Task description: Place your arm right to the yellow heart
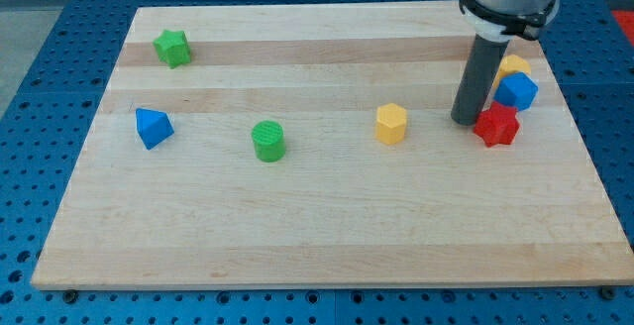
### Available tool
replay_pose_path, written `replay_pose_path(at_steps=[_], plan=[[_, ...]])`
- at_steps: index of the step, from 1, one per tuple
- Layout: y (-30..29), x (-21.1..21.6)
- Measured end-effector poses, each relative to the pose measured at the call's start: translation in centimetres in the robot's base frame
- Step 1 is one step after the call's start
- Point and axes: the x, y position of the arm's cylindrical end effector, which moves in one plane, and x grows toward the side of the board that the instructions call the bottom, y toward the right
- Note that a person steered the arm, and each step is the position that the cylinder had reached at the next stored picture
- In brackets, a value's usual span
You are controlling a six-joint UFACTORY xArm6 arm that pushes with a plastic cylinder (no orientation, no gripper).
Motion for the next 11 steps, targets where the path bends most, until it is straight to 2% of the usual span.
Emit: replay_pose_path(at_steps=[2, 5, 6, 7, 8, 9, 10, 11], plan=[[1.8, -1.3], [0.4, -1.6], [-3.2, -7.0], [-5.7, -15.2], [-5.6, -22.9], [-1.7, -23.3], [11.0, -22.0], [15.1, -21.2]])
